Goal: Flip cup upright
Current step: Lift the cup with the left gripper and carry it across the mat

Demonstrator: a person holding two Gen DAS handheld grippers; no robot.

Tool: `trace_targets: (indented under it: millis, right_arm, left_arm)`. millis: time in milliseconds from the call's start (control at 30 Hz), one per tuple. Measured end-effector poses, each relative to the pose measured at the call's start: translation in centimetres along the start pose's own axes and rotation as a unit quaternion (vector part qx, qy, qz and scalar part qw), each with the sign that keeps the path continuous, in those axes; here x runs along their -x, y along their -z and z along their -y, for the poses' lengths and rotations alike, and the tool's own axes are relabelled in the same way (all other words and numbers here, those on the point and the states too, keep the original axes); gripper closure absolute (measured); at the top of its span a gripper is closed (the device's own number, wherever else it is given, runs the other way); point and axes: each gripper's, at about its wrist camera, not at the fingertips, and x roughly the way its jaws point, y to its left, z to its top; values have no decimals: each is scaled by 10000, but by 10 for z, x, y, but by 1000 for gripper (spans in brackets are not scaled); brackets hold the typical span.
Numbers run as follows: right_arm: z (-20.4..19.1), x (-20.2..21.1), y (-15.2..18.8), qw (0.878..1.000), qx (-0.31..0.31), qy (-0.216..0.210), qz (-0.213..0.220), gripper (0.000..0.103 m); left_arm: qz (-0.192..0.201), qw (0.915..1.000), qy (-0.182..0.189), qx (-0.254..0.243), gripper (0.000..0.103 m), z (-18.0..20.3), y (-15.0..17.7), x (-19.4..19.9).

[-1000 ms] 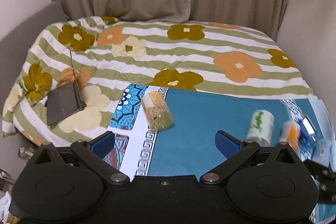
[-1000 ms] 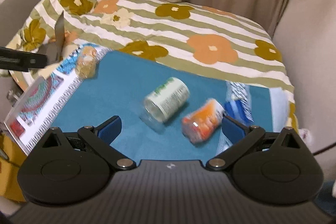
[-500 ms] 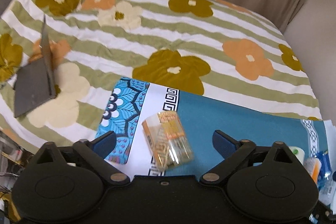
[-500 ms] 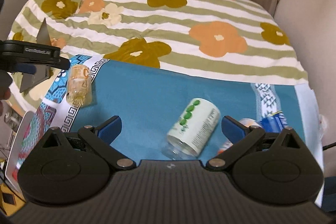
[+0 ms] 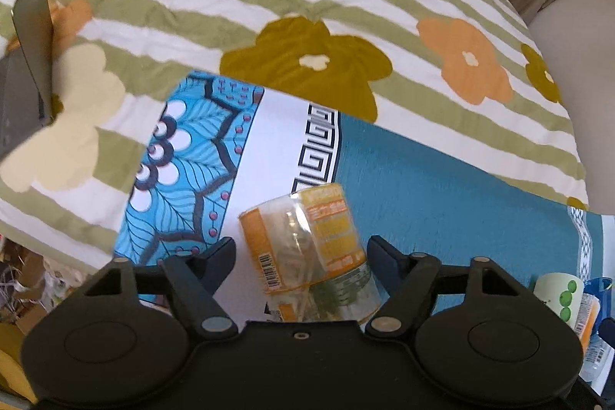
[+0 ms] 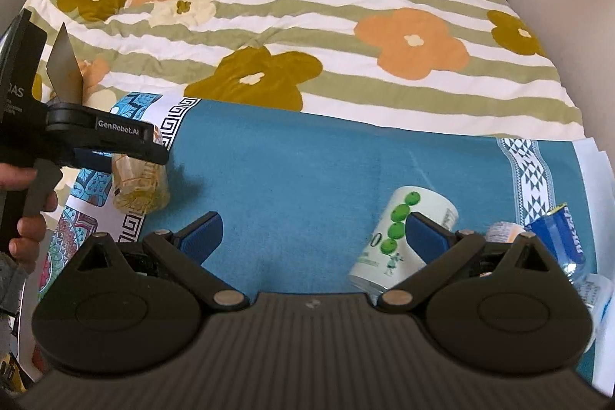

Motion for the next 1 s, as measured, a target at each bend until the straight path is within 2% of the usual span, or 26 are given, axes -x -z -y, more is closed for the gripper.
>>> trace_targets:
  millis: [267, 500, 767, 1000]
  right_arm:
    - [-5, -2, 0, 9998, -93, -178, -48, 0]
    - [2, 10, 4, 9995, -141, -268, 95, 0]
    - [25, 37, 18, 9983, -209, -426, 350, 0]
    - [59, 68, 47, 9970, -375, -452, 497, 0]
  left_arm:
    - [9, 10000, 43, -40, 33, -2, -2, 3]
    - [150, 9998, 19, -127, 35, 6, 6, 22]
    - [278, 9990, 42, -344, 35, 36, 27, 48]
    - [199, 9965, 115, -807, 35, 80, 67, 66]
